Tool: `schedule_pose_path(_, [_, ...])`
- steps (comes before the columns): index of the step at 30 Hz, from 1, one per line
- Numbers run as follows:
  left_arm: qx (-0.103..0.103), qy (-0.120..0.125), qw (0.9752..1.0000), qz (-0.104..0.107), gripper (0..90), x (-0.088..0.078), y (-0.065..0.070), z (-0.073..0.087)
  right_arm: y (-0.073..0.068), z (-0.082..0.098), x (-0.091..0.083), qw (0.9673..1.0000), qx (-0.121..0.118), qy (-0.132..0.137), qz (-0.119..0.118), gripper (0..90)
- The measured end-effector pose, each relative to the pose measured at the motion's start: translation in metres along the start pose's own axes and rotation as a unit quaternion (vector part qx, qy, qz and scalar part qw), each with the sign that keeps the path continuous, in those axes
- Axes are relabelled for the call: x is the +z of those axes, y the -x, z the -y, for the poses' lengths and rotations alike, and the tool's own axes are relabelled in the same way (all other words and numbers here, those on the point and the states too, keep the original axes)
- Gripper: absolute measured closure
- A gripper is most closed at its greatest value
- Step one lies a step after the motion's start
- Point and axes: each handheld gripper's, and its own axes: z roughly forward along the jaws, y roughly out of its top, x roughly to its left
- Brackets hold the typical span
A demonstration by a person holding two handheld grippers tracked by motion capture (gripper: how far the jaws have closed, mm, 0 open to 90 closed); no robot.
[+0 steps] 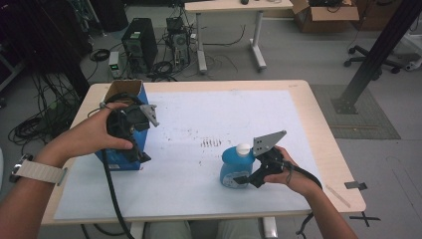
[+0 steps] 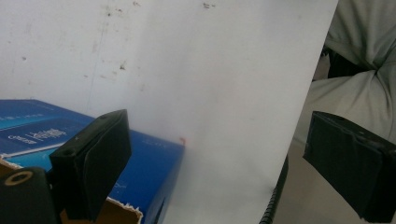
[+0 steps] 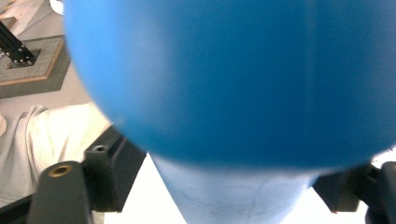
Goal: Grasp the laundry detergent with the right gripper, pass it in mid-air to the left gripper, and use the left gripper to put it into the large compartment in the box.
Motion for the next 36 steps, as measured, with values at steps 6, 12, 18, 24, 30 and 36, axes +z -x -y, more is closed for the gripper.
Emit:
schedule_pose_path(6, [-0.002, 0.0, 1.0, 0.0, 8.0, -0.0002, 0.0003, 0.0002, 0.001, 0.0014, -0.0009, 1.0, 0.002, 0.005, 0.002, 25.0])
schedule_pose_path(12, [-0.002, 0.001, 1.0, 0.0, 8.0, -0.0002, 0.0003, 0.0003, 0.0012, 0.0038, -0.001, 0.9999, 0.006, 0.009, 0.001, 27.5])
schedule_pose_path(18, [-0.001, 0.0, 1.0, 0.0, 8.0, 0.0, 0.0003, 0.0, 0.0012, 0.0034, -0.0013, 0.9999, 0.004, 0.011, 0.0, 30.8])
schedule_pose_path(24, [-0.002, 0.0, 1.0, 0.0, 7.9, 0.0004, 0.0001, -0.0003, 0.0006, 0.0035, -0.0007, 0.9999, 0.001, 0.011, 0.0, 34.1])
schedule_pose_path(30, [-0.002, 0.001, 1.0, 0.0, 8.0, 0.0008, 0.0, -0.0005, 0.0011, 0.0035, -0.0007, 0.9999, 0.0, 0.015, 0.001, 38.1])
schedule_pose_path(36, [-0.002, 0.0, 1.0, -0.001, 8.0, 0.0003, -0.0002, 0.0002, 0.0019, 0.0045, -0.0007, 0.9998, -0.002, 0.021, 0.004, 40.7])
